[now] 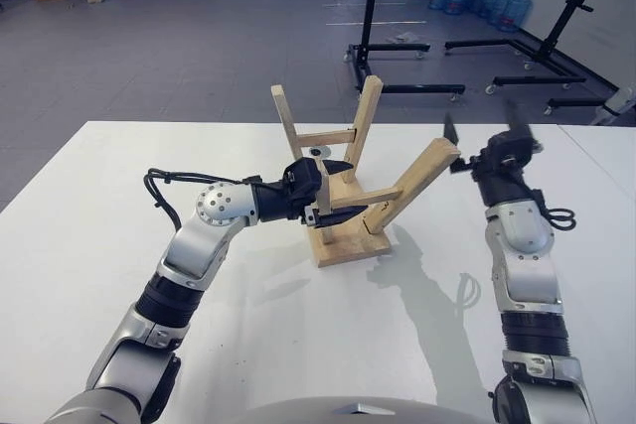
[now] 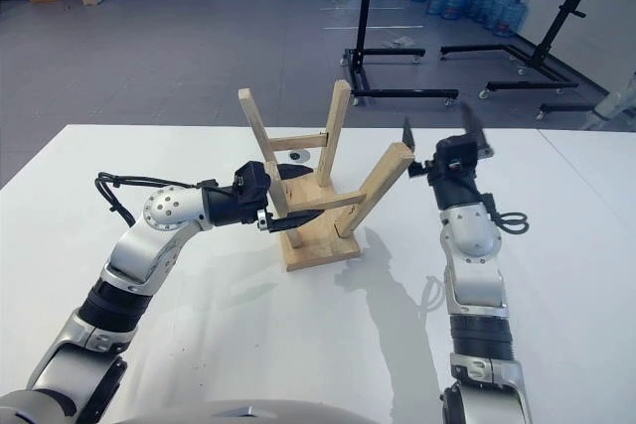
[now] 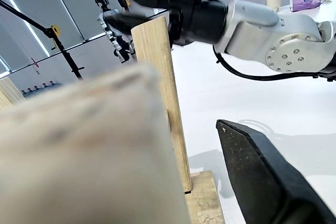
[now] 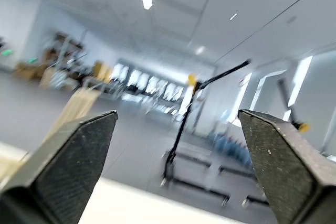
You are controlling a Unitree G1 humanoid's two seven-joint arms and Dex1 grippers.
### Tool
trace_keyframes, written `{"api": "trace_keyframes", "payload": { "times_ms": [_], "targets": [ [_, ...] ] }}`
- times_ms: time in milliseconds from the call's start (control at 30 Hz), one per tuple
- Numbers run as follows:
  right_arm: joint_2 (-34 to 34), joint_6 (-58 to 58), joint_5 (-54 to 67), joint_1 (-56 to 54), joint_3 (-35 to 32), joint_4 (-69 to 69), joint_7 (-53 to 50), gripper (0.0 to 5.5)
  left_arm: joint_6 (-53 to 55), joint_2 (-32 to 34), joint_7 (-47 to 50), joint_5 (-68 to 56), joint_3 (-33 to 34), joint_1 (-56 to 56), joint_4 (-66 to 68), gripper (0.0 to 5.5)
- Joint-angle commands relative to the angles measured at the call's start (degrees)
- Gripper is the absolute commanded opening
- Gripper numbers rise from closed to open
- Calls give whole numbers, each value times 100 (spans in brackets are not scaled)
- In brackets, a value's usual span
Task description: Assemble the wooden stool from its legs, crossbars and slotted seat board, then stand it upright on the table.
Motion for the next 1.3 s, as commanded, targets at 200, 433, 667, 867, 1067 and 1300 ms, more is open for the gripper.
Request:
{"api": "trace_keyframes", "payload": {
  "times_ms": [200, 433, 667, 867, 1067, 1300],
  "targets": [
    [-28, -332, -293, -816, 388, -1301, 56, 425, 227, 30, -30, 65, -144, 125, -32, 365],
    [-382, -784, -1530, -467, 924, -1314, 298, 425, 259, 46, -73, 58, -132, 115, -55, 365],
    [-954, -974, -4397, 229, 2429, 22, 409, 425, 320, 11, -151, 28, -183, 79, -74, 365],
    [-570, 274, -3700, 816, 2744, 671, 1170, 425, 354, 32, -222, 19, -171, 68, -73, 365],
    [-384, -412, -2791, 496, 2314, 296, 304, 425, 316, 13, -180, 65, -132, 96, -29, 365],
    [-708, -1566, -3442, -217, 1503, -192, -1096, 425, 293, -9, -181, 72, -119, 119, -14, 365]
  ]
}}
